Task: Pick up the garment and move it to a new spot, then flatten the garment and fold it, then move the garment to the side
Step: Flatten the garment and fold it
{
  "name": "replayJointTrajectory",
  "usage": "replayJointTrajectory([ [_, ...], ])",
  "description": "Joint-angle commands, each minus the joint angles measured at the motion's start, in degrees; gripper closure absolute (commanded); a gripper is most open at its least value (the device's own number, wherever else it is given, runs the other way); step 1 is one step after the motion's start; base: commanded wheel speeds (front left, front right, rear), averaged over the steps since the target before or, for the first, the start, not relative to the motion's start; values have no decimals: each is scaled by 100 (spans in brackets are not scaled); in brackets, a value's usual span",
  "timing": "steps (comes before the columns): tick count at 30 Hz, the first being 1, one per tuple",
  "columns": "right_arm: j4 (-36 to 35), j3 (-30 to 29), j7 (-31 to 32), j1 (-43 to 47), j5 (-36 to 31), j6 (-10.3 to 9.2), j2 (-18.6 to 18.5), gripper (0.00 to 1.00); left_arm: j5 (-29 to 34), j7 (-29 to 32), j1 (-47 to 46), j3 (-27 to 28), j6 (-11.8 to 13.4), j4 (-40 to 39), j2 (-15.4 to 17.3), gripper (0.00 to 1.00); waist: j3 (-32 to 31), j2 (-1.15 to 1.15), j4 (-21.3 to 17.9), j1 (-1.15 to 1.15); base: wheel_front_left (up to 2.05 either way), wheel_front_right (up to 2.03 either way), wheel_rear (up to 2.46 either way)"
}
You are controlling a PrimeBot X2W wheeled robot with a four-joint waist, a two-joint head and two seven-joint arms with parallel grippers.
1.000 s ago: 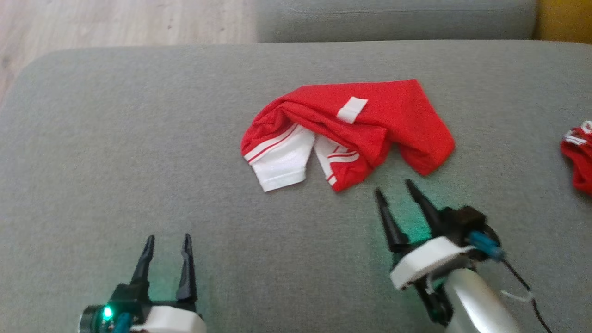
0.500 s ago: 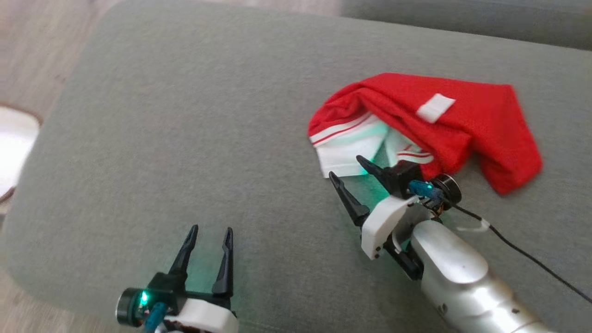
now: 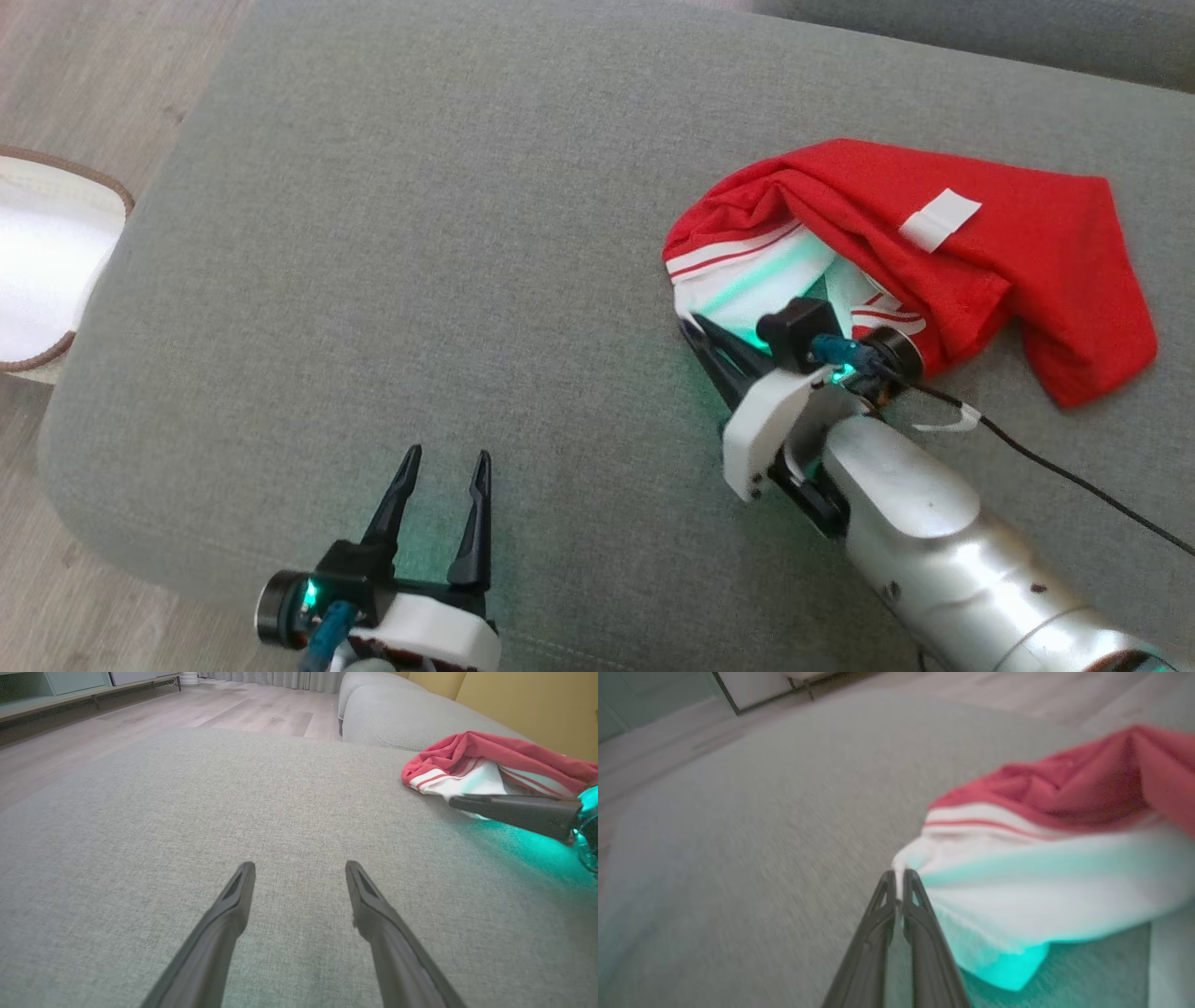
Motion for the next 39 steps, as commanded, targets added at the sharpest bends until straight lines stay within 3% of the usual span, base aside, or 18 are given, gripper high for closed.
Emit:
replayJointTrajectory([
  [1,-325,116,-207,-215,139,-5,124,100,-56,-56,-198,125,27,-141,8,0,-22,0,-4,-1,0,0,0],
  [8,-1707,338,-759,-1624,1242,-5,124,100,-38,-56,-195,109,-2,-86,8,0,-194,0,75,-1,0,0,0],
  [12,-2451,-272,-792,-2516,1649,-5,124,100,18,-56,-79,211,-25,-19,8,0,-353,0,95,-1,0,0,0],
  [16,-2858,-1160,-794,-3016,1586,-5,124,100,67,-56,51,359,-38,37,8,0,-497,0,14,-1,0,0,0],
  [22,-2594,-2179,-795,-2760,1148,-5,82,100,116,-56,177,576,-46,-1,8,0,-607,0,-316,-1,0,0,0],
  [28,-1782,-2570,-795,-1418,955,-5,-463,100,148,-56,204,681,-88,-16,8,0,-593,0,-665,-1,0,0,0],
  [29,-1258,-2743,-795,-818,899,-5,-720,100,156,-56,183,685,-104,-23,8,0,-556,0,-789,-1,0,0,0],
  [31,-962,-2821,-791,-563,824,-5,-855,100,161,-56,168,687,-115,-21,8,0,-536,0,-847,-1,0,0,0],
  [32,-662,-2899,-791,-351,704,-5,-990,56,176,-56,150,686,-126,-13,8,0,-516,0,-903,-1,0,0,0],
  [33,-376,-3039,-792,-180,641,-5,-1071,0,185,-56,131,689,-135,-7,8,0,-498,0,-955,-1,0,0,0],
  [36,41,-3407,-794,91,298,-5,-1245,0,223,-56,65,685,-162,7,8,0,-451,0,-1080,-1,0,0,0],
  [39,-61,-3669,-794,292,-31,-5,-1177,0,237,-56,33,688,-162,19,8,0,-461,0,-1167,-1,0,0,0],
])
